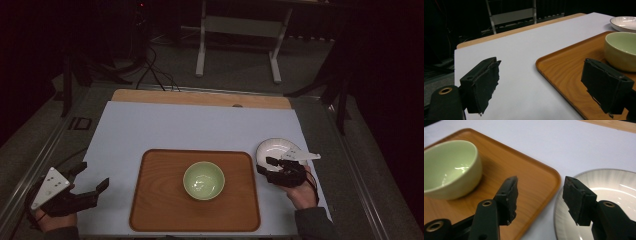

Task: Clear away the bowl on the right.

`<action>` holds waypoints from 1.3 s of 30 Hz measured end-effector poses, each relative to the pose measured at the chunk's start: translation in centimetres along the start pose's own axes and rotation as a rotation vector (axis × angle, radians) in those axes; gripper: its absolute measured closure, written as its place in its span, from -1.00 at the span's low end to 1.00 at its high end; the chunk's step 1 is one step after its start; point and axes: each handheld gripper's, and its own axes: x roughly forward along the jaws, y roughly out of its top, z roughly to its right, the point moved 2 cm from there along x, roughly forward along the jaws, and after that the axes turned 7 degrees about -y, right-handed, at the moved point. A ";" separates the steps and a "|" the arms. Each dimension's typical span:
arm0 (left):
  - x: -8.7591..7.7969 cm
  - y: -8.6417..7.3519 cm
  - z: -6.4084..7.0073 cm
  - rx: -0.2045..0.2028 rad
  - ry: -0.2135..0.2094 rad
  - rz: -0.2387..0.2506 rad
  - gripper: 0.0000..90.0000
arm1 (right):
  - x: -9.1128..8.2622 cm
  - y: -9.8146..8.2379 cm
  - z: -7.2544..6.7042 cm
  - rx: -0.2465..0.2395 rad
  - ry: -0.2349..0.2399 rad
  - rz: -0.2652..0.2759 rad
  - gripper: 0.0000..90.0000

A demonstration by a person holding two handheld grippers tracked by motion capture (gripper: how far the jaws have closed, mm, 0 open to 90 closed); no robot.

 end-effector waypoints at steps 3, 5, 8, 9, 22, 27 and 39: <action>0.0 0.0 0.0 -0.002 -0.001 -0.001 -0.68 | -0.5 -0.8 1.0 0.020 -0.043 0.002 0.00; 0.0 0.0 0.0 -0.002 -0.001 -0.002 -0.68 | -0.7 -0.9 1.2 0.021 -0.052 0.004 0.00; 0.0 0.0 -0.1 -0.005 -0.001 -0.006 -0.68 | -1.2 -1.3 1.7 0.034 -0.071 0.014 0.00; 0.0 0.0 -0.1 -0.005 -0.001 -0.006 -0.68 | -1.3 -1.4 1.8 0.032 -0.075 0.014 0.00; 0.1 -0.1 -0.1 -0.012 -0.002 -0.009 -0.68 | -3.2 -3.0 3.0 0.008 -0.148 0.064 -0.10; 0.1 -0.1 -0.1 -0.014 -0.003 -0.013 -0.68 | -4.2 -3.9 3.7 0.020 -0.170 0.103 -0.16; 0.3 -0.2 -0.3 -0.027 -0.008 -0.034 -0.68 | -5.3 -5.5 4.7 0.067 -0.222 0.151 -0.29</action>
